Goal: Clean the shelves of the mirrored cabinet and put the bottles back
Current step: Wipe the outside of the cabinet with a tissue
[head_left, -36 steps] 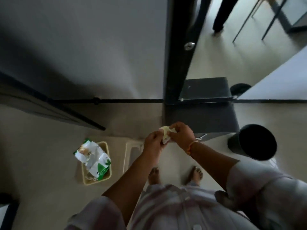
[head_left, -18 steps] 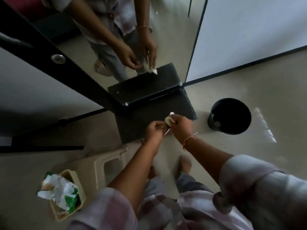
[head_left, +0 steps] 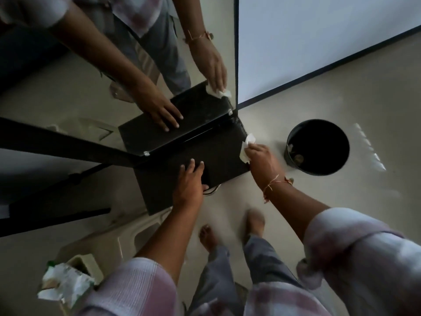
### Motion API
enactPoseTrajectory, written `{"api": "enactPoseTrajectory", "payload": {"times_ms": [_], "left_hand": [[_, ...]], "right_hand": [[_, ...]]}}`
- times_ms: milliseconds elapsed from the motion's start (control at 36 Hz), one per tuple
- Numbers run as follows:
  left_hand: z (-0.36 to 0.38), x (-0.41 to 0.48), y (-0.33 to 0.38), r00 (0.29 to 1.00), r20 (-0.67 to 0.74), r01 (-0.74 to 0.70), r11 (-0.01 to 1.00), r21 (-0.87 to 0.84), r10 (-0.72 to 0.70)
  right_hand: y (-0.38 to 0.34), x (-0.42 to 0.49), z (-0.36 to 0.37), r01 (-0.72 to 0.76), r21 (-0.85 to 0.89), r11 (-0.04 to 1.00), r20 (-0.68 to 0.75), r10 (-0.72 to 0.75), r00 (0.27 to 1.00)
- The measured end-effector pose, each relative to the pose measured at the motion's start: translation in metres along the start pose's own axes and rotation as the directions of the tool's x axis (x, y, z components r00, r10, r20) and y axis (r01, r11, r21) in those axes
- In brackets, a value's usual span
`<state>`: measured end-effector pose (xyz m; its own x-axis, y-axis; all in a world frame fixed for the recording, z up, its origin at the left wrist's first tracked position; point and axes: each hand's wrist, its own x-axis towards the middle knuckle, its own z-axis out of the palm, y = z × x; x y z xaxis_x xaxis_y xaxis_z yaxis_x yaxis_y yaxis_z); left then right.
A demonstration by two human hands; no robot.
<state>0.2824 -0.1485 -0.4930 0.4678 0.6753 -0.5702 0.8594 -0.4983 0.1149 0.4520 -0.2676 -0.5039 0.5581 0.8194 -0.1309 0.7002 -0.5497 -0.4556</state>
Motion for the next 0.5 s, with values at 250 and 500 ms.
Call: {"api": "enactPoseTrajectory", "payload": {"times_ms": [250,500], "left_hand": [[-0.001,0.009,0.001,0.999,-0.051,-0.011,1.0,-0.014,0.01],[-0.007,0.006,0.003,0.999,-0.037,-0.016,1.0,-0.014,0.015]], "right_hand": [[-0.01,0.095,-0.003,-0.093,0.116,0.989,-0.092,0.104,0.99],[0.003,0.072,0.005,-0.164,0.101,0.981,-0.074,0.172,0.982]]}}
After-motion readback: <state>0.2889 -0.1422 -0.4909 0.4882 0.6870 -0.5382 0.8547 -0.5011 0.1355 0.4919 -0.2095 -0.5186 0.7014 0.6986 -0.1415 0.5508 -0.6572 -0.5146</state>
